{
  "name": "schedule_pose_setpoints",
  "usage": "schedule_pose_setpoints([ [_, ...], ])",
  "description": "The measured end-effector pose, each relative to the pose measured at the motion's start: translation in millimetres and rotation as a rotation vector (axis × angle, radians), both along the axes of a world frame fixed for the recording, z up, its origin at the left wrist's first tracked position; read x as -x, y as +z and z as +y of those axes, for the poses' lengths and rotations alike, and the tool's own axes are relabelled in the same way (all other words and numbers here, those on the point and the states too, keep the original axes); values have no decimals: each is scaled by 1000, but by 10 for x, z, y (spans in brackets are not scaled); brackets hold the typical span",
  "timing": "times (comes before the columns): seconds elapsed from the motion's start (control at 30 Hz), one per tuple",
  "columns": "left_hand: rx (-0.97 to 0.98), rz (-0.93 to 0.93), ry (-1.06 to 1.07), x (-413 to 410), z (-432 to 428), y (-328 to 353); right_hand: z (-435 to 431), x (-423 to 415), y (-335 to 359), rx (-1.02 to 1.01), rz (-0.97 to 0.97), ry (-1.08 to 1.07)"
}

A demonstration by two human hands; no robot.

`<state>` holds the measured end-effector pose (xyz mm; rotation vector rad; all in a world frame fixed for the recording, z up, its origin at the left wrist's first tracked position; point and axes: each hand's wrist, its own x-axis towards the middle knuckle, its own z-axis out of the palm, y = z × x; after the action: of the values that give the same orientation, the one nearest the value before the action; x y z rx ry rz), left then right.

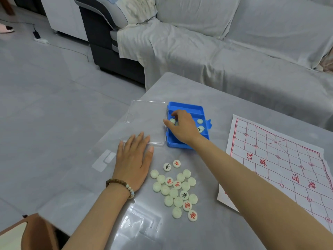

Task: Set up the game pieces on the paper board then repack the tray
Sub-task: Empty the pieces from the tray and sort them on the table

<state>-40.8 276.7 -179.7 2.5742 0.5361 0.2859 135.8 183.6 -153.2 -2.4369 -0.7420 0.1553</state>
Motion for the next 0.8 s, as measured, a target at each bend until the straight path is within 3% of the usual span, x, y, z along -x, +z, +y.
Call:
schedule_pose_setpoints([
  [0.17,-17,13,6,-7,-7,9,-25,39,-61,145,-173,127],
  [0.43,-14,0,17,-14,-13,-4,-48,-20,-37,197,-198,128],
  [0.8,-28,-18,30,-18,-19,-14,-103,-26,-59,24,-151,125],
])
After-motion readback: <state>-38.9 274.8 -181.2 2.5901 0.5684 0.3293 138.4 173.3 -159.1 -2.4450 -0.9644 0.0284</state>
